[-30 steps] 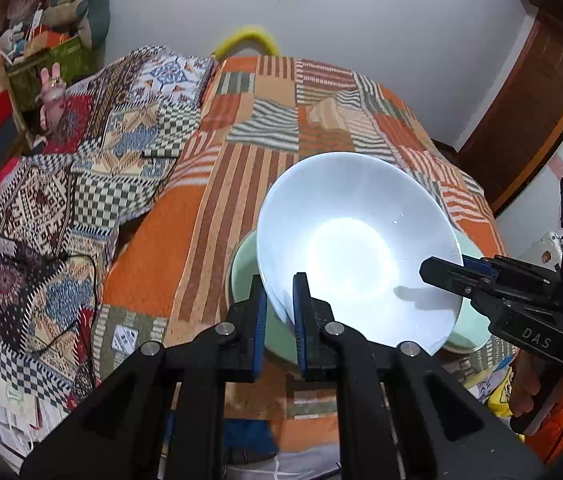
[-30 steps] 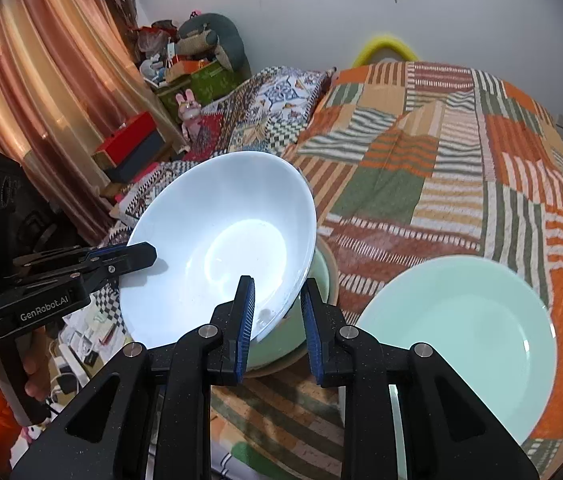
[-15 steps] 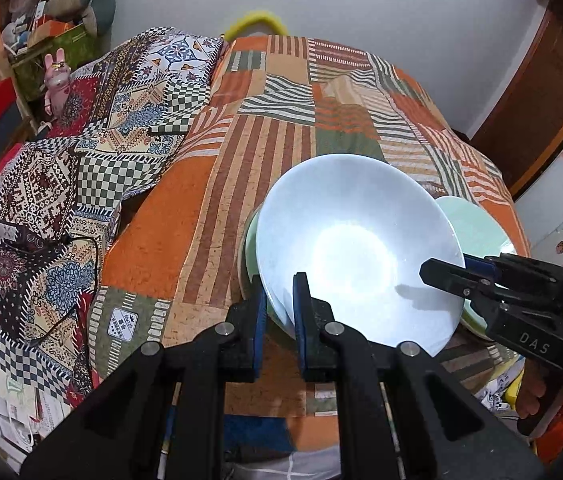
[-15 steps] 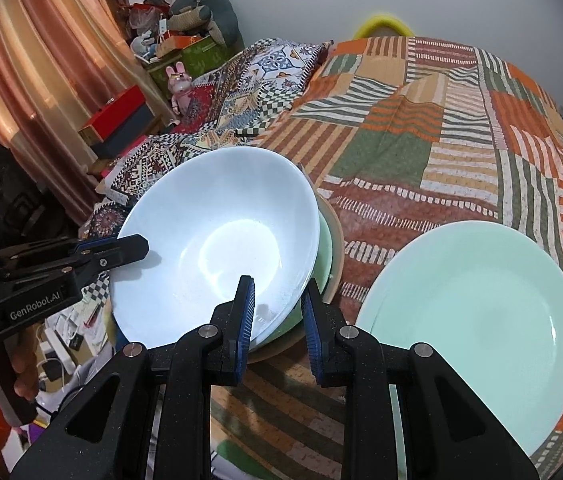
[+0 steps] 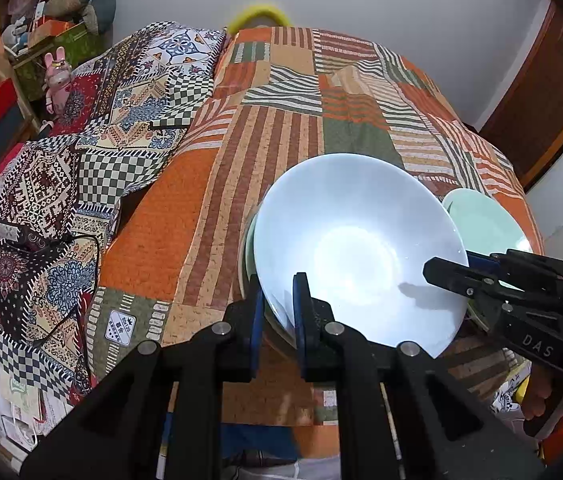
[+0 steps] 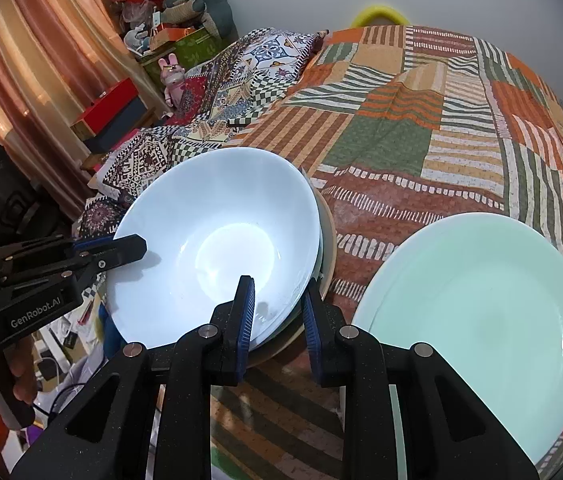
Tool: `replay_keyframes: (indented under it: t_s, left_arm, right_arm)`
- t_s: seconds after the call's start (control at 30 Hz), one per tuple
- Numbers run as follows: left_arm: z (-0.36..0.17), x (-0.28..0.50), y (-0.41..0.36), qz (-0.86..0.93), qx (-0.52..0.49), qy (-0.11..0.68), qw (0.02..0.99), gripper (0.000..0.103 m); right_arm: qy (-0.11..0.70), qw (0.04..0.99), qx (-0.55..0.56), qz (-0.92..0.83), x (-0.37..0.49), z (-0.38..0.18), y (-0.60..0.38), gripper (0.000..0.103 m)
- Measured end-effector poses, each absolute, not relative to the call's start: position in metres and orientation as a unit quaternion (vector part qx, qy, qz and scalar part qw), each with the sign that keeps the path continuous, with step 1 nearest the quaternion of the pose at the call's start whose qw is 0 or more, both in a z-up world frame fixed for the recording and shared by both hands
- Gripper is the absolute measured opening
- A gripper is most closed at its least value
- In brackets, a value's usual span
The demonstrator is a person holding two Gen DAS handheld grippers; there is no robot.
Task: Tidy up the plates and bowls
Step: 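Carry the white spotted bowl with both tools into the mint green bowl and release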
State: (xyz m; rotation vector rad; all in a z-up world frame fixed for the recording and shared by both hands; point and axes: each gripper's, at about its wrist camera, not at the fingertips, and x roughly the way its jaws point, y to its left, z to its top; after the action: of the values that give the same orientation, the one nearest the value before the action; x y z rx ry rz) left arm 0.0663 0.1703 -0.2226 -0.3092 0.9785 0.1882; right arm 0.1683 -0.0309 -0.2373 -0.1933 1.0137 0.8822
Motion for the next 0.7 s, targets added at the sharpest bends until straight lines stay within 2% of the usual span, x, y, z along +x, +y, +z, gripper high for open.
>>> replay_keyframes:
  t_s: [0.03,0.1,0.17,0.57,0.7]
  left_arm:
    - [-0.223,0.067,0.170,0.090,-0.148,0.469,0.866,0.014]
    - [-0.224,0.067,0.169,0.088,-0.151,0.471,0.865,0.028]
    - [-0.225,0.068,0.169,0.090,-0.154,0.474,0.862,0.036]
    - [-0.210,0.063,0.171,0.086,-0.167,0.459,0.869,0.038]
    - [-0.195,0.057,0.173,0.091,-0.163,0.435,0.881,0.047]
  right_arm:
    - [0.468,0.779,-0.091,0.408,0.168,-0.237,-0.030,0.022]
    - [0.465,0.780,-0.095,0.409,0.167,-0.237,-0.029,0.022]
    - [0.463,0.780,-0.098,0.409,0.166,-0.237,-0.028,0.023]
    - [0.446,0.793,-0.097,0.404,0.171,-0.225,-0.036,0.029]
    - [0.442,0.798,-0.086,0.401,0.174,-0.221,-0.043,0.036]
